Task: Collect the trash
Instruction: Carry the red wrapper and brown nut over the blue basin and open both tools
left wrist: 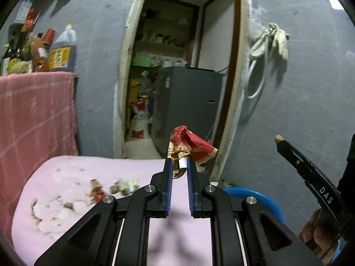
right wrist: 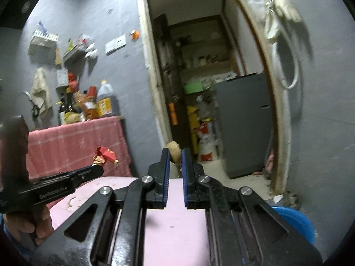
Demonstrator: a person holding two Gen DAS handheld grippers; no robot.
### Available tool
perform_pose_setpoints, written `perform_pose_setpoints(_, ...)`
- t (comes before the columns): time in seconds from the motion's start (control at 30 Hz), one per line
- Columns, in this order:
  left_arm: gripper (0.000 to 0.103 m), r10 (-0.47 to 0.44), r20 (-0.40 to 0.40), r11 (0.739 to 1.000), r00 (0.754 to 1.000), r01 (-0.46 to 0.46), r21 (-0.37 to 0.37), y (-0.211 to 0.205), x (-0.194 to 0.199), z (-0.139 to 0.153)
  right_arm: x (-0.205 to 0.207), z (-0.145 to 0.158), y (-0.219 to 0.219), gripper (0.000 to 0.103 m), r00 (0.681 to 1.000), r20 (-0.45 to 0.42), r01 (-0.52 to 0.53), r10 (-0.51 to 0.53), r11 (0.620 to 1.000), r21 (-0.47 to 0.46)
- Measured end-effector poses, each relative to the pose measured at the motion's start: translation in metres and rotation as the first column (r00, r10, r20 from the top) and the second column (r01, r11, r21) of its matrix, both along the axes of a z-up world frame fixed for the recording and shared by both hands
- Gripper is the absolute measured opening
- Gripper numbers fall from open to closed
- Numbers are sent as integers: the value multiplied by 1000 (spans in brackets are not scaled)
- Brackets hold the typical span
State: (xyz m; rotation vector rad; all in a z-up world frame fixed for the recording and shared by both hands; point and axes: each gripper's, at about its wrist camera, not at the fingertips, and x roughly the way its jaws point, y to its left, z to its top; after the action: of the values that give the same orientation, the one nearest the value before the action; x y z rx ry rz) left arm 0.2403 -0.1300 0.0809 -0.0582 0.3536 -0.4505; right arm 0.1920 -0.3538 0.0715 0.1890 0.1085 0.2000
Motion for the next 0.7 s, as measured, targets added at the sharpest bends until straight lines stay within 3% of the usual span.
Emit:
perform_pose_setpoints(0.27,10,-78,-11,997,997,78,1,-47,2,-4,-5,-8,-35,10,986,-43,159,-160,987,-22)
perform_pose_setpoints(0.7,10,-162,-109,982,981,171,74,-102,20,-28,6,-31,-86,11,950,-196,261,-244,963,66)
